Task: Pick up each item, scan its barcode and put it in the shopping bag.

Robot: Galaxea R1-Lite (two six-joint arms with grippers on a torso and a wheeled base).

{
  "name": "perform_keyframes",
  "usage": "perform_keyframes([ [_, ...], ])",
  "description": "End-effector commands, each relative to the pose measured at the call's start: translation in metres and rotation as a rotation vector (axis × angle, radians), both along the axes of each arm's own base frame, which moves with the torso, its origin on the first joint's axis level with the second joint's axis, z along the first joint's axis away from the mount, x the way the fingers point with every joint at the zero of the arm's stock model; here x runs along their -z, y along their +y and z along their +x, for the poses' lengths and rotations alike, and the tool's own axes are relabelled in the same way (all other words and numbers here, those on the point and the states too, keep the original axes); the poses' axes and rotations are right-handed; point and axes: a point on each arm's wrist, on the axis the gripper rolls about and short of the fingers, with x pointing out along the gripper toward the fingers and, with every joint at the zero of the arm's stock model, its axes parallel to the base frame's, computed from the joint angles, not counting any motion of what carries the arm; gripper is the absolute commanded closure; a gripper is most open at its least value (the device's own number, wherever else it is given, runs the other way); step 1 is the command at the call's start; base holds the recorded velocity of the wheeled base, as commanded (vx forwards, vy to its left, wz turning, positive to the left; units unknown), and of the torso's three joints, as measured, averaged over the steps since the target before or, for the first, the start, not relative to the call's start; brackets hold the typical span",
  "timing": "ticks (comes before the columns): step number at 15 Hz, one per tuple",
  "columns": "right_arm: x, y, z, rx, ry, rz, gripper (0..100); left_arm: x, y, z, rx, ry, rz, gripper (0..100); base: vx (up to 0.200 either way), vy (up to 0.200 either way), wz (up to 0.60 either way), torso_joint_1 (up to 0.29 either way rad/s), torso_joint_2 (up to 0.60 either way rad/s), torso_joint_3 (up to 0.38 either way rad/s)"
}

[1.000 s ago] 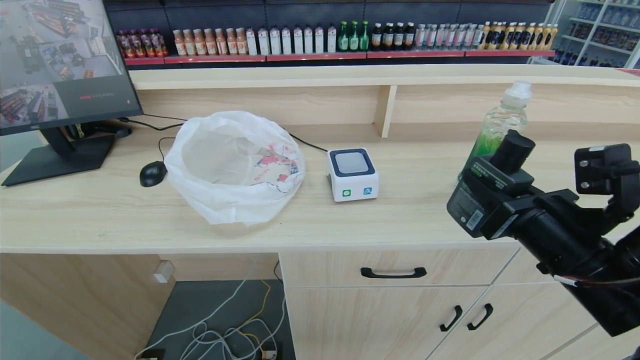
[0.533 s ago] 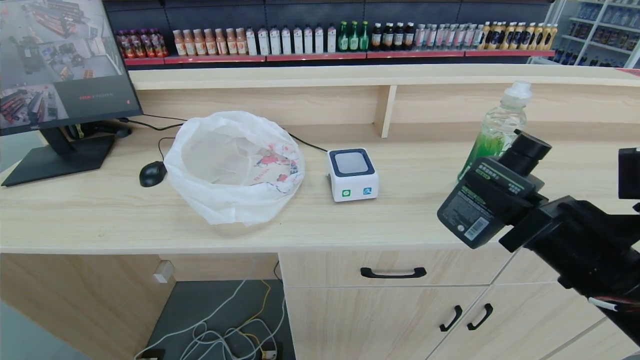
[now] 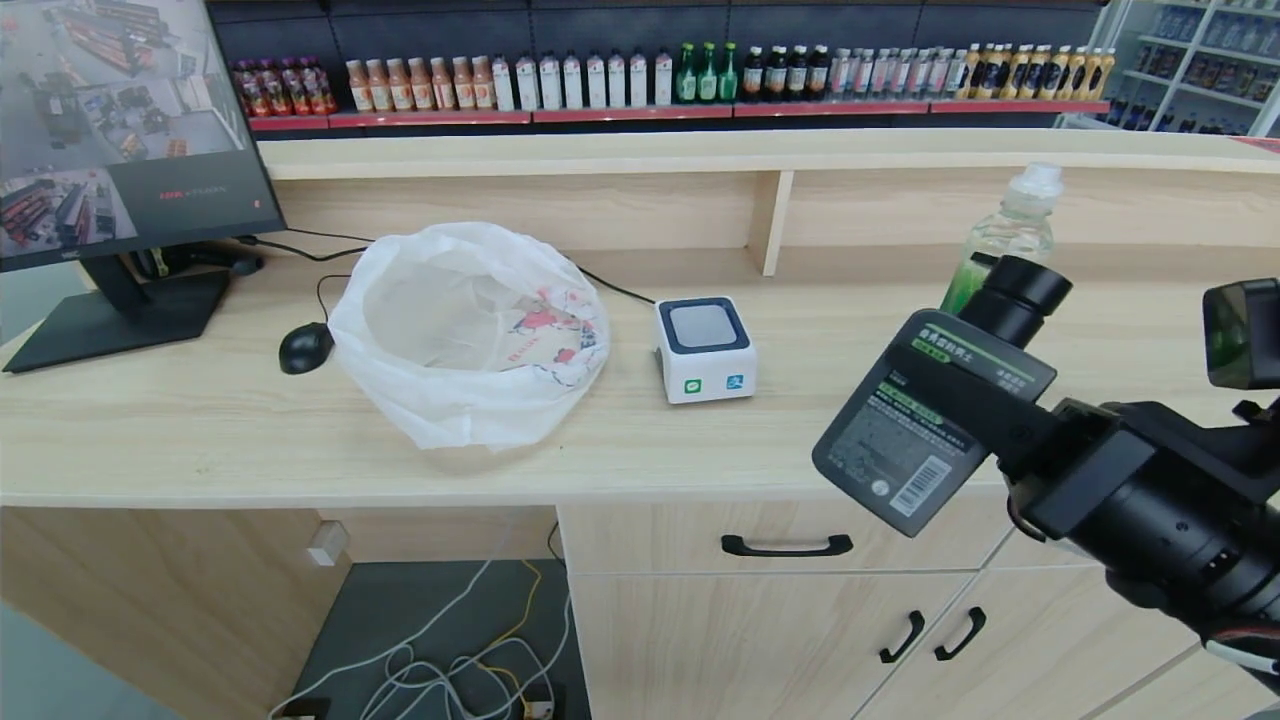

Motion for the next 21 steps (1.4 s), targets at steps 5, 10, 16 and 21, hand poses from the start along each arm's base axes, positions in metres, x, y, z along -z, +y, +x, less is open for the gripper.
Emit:
perform_keyframes([
  [5, -0.007, 0.018, -0.016, -0.166, 0.012, 0.096, 100, 0.000, 0.000, 0.000, -0.001, 0.000, -0.002, 0, 0.000, 0.000, 0.00, 0.000, 0.00, 0.000],
  [10, -0.010, 0.032, -0.029, -0.270, 0.029, 0.126, 100, 0.000, 0.000, 0.000, -0.001, 0.000, 0.000, 0, 0.000, 0.000, 0.00, 0.000, 0.00, 0.000],
  [16, -0.017, 0.046, -0.021, -0.292, 0.017, 0.150, 100, 0.000, 0.000, 0.000, -0.001, 0.000, 0.000, 0, 0.000, 0.000, 0.00, 0.000, 0.00, 0.000],
  [21, -0.021, 0.047, -0.021, -0.301, 0.005, 0.161, 100, 0.000, 0.000, 0.000, -0.001, 0.000, 0.000, 0, 0.000, 0.000, 0.00, 0.000, 0.00, 0.000],
])
